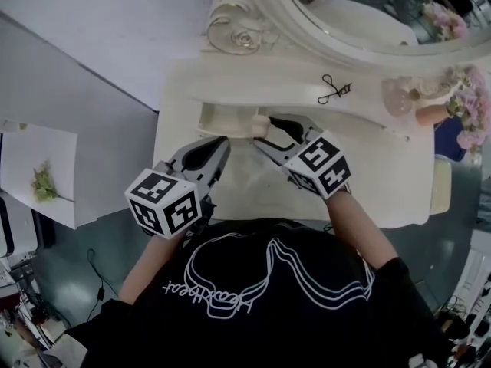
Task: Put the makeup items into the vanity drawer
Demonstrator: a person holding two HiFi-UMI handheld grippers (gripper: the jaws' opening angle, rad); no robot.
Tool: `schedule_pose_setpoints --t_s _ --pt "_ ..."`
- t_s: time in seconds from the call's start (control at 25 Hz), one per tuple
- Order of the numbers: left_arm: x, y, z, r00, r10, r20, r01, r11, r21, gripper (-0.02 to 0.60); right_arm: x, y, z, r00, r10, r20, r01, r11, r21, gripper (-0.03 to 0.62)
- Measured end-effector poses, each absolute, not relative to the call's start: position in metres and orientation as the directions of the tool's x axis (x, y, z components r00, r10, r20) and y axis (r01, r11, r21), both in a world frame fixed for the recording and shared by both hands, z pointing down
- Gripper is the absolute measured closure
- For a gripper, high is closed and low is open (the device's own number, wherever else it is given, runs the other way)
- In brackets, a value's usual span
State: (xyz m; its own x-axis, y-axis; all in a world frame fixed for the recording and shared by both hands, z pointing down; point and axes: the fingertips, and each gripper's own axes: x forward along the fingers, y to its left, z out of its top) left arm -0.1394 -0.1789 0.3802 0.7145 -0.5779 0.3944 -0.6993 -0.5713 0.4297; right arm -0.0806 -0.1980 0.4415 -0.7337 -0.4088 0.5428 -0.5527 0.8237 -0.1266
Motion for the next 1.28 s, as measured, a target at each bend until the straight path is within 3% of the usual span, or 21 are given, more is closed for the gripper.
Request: schedule_pose_setpoints --t_s 0.72,0.8,1.04,1.28 --pt "-0.180 -0.195 0.402 0.724 -0.557 0.407 -0.690 -0.580 0.433 0.577 -0.121 -0.221 0.473 -0.719 -0.395 0.572 -0.579 0.795 -0.179 0.365" --pt "-0.179 -0.195 0.402 0.728 -0.553 0.406 -0.686 -0.584 0.434 0.577 -0.121 -0.221 0.473 -0.718 -0.396 0.573 -0.582 0.793 -0.181 0.321" --pt "-0.174 -0.194 0.398 0.726 -0.556 0.405 -0.688 -0.589 0.424 0.577 -0.118 -0.214 0.469 -0.738 -0.395 0.548 -0.572 0.797 -0.195 0.289" --pt "-0.161 -0.187 0.391 0.717 -0.565 0.408 -0.697 -0.586 0.413 0.577 -0.104 -0.201 0.450 -0.773 -0.412 0.482 -0.566 0.791 -0.232 0.318"
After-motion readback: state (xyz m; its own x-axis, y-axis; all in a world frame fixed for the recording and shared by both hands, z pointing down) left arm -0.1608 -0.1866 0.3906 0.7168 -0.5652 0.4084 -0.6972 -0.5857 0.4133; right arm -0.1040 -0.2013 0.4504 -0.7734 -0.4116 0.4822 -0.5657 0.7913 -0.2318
